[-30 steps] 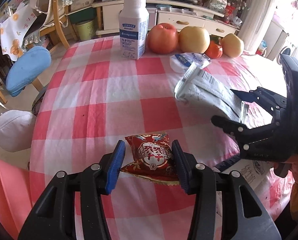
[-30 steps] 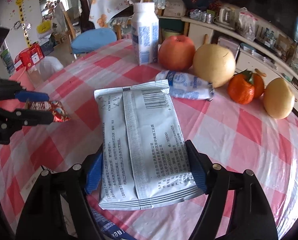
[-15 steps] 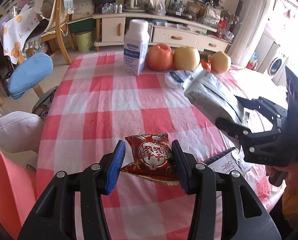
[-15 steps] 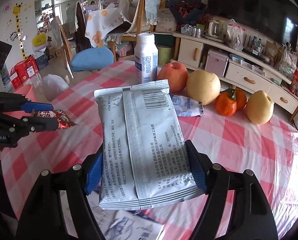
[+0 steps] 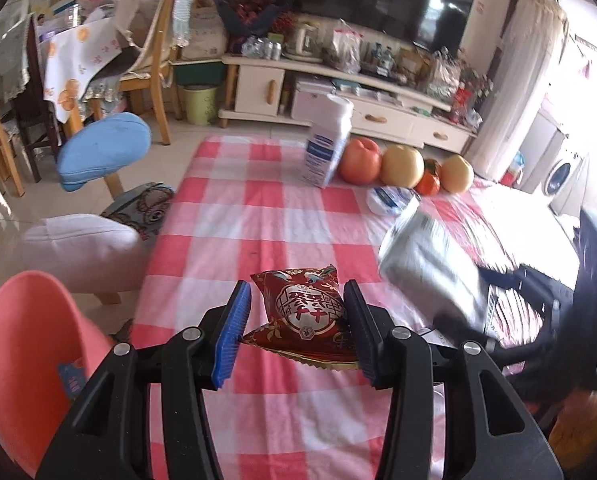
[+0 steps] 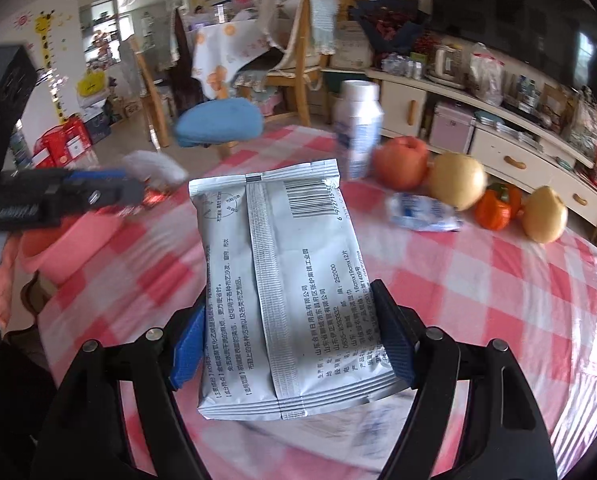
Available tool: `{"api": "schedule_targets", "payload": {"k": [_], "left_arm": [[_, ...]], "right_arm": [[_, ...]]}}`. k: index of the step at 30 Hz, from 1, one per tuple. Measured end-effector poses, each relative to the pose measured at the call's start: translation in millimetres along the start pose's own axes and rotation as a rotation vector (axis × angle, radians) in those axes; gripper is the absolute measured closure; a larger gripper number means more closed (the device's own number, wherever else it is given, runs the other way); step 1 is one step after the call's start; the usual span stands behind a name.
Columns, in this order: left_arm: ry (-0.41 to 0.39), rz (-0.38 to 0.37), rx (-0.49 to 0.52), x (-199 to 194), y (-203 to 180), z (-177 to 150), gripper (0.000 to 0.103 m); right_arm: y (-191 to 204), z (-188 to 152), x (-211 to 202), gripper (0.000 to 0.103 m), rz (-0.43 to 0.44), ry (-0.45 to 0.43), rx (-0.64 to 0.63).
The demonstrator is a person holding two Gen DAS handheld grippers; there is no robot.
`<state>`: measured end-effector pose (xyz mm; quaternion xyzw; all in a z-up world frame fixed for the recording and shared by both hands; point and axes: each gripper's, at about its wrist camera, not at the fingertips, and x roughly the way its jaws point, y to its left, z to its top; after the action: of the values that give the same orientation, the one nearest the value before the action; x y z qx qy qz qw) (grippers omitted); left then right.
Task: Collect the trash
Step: 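Carry both packets over the pink basin and open both tools to drop them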
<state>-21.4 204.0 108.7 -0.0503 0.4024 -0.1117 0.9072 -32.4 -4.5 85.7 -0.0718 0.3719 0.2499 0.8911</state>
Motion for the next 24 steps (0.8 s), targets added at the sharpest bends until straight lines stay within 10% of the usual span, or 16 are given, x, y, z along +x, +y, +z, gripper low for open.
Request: {"api": "schedule_targets", "payload": {"k": [24], "left_arm": [[-0.264,0.303,-0.537,-101,204,-42,0.054]], "right_arm": [[249,70,48,0.027,0.138,0.001,-0.415]]}}
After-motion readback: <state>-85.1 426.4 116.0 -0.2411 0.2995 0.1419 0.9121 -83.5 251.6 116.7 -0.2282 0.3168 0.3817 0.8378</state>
